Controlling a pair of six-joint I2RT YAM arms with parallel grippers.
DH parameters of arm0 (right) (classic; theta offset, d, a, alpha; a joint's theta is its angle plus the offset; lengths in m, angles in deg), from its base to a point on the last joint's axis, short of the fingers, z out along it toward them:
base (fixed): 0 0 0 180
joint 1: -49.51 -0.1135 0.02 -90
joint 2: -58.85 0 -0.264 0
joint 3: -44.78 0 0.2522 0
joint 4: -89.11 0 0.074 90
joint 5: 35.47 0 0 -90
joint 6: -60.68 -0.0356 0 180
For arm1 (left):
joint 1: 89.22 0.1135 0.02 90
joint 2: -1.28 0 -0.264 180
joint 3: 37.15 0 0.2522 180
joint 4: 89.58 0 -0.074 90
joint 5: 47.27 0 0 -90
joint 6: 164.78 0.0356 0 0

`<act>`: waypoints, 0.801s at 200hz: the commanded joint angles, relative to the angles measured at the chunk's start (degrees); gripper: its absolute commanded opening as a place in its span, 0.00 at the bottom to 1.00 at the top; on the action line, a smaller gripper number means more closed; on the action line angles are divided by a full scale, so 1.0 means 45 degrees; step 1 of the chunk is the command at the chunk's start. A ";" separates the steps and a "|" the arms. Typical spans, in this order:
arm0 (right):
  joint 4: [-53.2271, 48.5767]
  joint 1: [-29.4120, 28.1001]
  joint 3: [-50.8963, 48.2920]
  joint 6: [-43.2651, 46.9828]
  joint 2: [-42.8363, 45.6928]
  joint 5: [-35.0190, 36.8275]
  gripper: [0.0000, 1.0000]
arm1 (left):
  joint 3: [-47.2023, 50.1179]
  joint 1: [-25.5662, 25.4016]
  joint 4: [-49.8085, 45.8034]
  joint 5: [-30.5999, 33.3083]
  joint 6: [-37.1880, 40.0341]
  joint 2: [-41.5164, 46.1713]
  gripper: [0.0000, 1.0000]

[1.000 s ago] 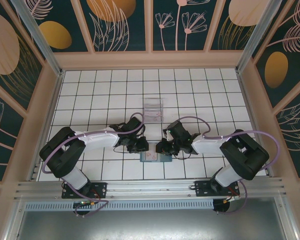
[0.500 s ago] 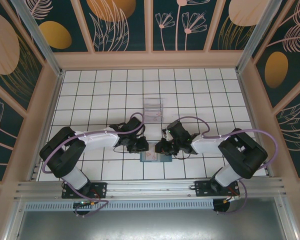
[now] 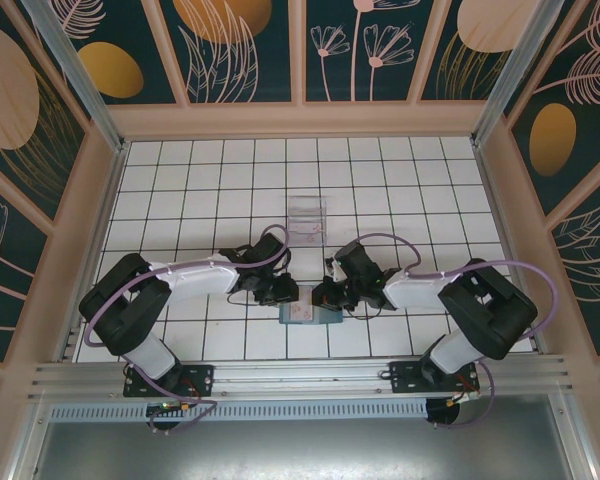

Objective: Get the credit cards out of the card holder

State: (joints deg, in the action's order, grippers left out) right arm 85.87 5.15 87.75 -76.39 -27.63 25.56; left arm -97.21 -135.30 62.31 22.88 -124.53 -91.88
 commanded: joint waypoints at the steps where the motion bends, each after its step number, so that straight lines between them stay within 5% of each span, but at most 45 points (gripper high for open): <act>1: 0.0158 -0.0133 -0.0197 0.0097 0.0502 0.0117 0.05 | 0.0055 -0.0015 -0.1086 0.0827 0.0376 -0.0157 0.24; 110: -0.0480 0.0190 -0.0495 0.0044 0.1172 0.0444 0.05 | 0.0082 -0.0032 -0.1531 0.1238 0.0614 -0.0176 0.21; 160: 0.0213 0.0172 -0.0204 -0.0031 0.0464 -0.0178 0.19 | 0.0094 -0.0030 -0.1466 0.1151 0.0705 -0.0293 0.19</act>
State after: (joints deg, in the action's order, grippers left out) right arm 84.93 5.65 86.14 -76.54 -23.83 26.09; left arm -97.43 -135.37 61.00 24.73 -122.74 -91.84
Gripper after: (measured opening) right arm 0.171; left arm 0.191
